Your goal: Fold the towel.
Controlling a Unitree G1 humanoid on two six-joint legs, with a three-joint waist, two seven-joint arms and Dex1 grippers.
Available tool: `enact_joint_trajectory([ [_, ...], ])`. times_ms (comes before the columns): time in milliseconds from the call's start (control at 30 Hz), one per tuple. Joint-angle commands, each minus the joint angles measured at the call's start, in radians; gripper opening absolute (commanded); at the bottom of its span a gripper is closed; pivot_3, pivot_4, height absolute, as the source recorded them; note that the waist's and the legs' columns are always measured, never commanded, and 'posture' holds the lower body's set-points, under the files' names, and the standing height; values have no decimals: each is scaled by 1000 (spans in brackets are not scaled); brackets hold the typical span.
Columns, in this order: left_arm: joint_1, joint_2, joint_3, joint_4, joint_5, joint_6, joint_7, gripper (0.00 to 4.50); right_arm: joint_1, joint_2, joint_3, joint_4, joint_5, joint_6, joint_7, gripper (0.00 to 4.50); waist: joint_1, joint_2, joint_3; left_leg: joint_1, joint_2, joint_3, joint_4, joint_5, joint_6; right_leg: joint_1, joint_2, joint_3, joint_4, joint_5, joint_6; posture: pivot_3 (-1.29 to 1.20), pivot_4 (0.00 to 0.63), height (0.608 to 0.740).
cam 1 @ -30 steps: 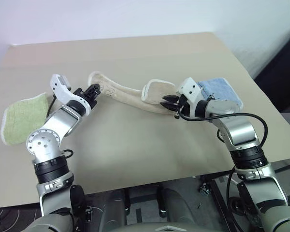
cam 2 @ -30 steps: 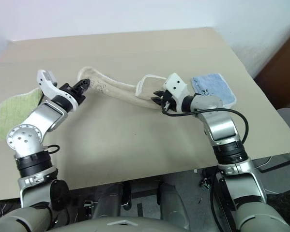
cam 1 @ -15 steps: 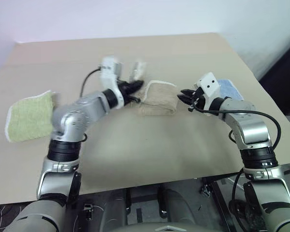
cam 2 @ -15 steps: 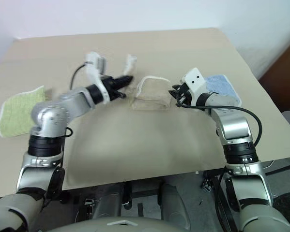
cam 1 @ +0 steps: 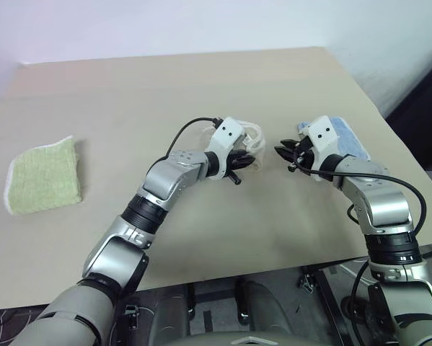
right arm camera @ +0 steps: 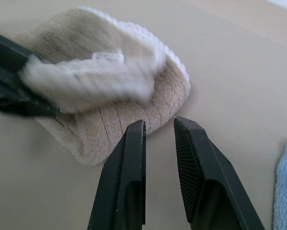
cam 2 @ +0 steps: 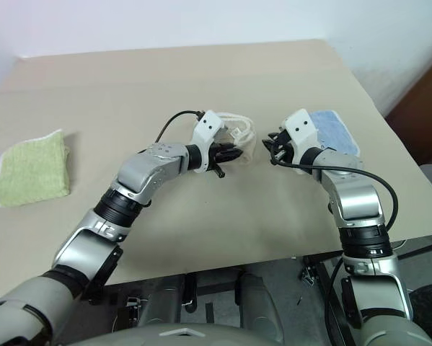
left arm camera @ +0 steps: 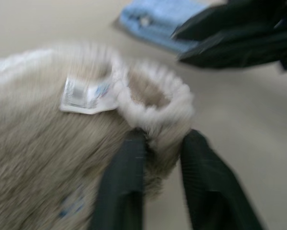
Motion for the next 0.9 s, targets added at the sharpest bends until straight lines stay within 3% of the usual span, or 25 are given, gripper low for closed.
enact_joint_trajectory([
  [33,3,-24,107,-61,-59,32,-17,2601,-8,-16,-33,-41,14,-6,-7,945,0,0,0,0,0,0,0,0,0,0,0,0,0,0,0,0,150,740],
  [233,34,-17,222,-137,-94,71,2,4488,-56,-14,-29,3,0,-31,-15,945,-2,0,0,1,0,-1,1,1,2,1,1,0,3,0,0,0,150,740],
  [333,38,14,269,-151,-80,69,22,4488,-98,-3,-45,23,18,-20,-25,945,-3,0,0,2,0,0,2,2,3,0,1,0,5,0,0,0,150,740],
  [367,36,24,275,-150,-72,66,25,4500,-106,-3,-45,24,24,-18,-20,606,-2,0,0,2,0,0,3,2,4,1,1,0,6,0,0,0,150,740],
  [467,36,79,290,-134,-26,17,21,3922,-134,4,-18,34,30,-17,7,0,-1,0,0,3,0,-1,3,2,3,0,1,0,8,0,0,0,150,740],
  [700,48,97,246,-76,49,-47,-14,1535,-192,76,33,81,34,-26,10,0,-3,0,0,2,0,0,9,1,2,0,0,0,14,0,0,0,150,740],
  [800,26,69,186,20,116,-97,-22,563,-236,140,72,218,7,-62,0,0,-2,0,0,3,0,0,9,1,2,0,-1,0,15,0,0,0,150,740],
  [900,2,43,156,126,174,-161,-29,563,-285,194,53,350,16,-49,-23,0,-2,0,0,3,0,0,10,1,2,1,-1,-1,15,1,-1,0,150,740],
])
